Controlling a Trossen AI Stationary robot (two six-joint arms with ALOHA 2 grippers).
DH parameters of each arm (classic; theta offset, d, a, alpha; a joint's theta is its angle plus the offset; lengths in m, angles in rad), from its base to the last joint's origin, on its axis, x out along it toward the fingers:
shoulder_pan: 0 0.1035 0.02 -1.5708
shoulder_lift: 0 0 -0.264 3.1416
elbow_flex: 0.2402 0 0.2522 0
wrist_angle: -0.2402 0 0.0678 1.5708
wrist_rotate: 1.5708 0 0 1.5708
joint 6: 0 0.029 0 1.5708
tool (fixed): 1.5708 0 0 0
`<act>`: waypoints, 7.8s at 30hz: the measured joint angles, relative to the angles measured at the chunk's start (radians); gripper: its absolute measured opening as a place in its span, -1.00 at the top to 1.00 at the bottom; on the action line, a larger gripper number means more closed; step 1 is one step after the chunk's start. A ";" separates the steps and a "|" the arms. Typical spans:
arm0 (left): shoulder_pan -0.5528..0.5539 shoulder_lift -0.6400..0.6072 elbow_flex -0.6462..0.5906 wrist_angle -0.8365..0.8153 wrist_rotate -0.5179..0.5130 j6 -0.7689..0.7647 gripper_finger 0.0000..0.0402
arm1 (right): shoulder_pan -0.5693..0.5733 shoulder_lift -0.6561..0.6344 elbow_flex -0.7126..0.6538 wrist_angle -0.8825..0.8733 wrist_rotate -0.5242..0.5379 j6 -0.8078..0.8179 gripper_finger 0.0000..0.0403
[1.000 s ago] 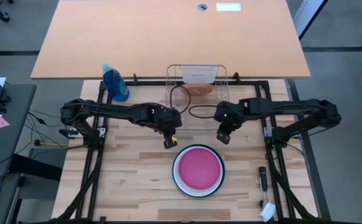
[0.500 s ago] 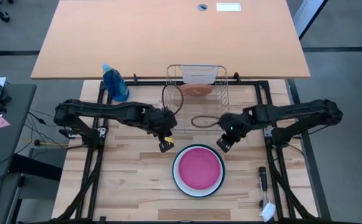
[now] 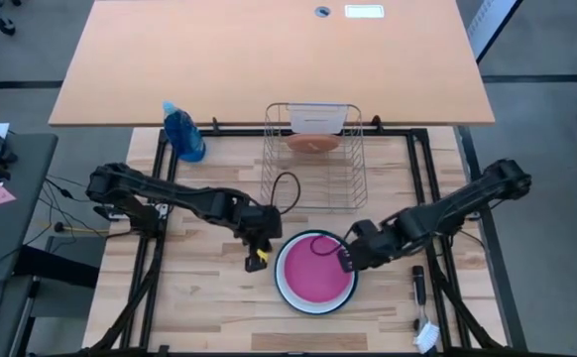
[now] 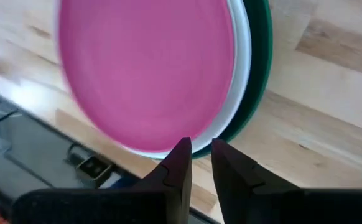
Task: Sort dishes
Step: Put the pink plate in the dish rack
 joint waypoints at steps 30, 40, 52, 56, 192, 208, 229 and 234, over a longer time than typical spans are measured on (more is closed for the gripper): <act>-0.140 0.099 -0.253 0.562 -0.171 -0.293 0.95 | 0.090 0.169 0.000 0.150 -0.099 0.265 0.66; -0.139 0.121 -0.251 0.571 -0.301 -0.248 0.95 | 0.096 0.170 0.019 0.153 -0.100 0.290 0.66; -0.148 0.193 -0.253 0.660 -0.277 -0.297 0.95 | 0.094 0.170 0.174 -0.027 -0.053 0.256 0.66; -0.146 0.193 -0.253 0.656 -0.285 -0.287 0.95 | 0.095 0.170 0.177 -0.078 -0.052 0.262 0.66; -0.068 -0.531 -0.321 0.599 -0.555 -0.023 0.89 | -0.068 0.090 0.225 -0.084 0.237 0.036 0.96; -0.054 -0.369 0.242 0.153 -0.595 0.718 0.00 | -0.510 -0.157 0.225 -0.088 -0.012 -0.396 0.97; -0.061 0.084 0.406 -0.158 -0.477 0.896 -0.09 | -0.615 -0.136 0.225 -0.130 -0.220 -0.531 0.95; -0.057 0.081 0.363 -0.085 -0.534 0.998 -0.08 | -0.614 -0.136 0.225 -0.129 -0.243 -0.531 0.94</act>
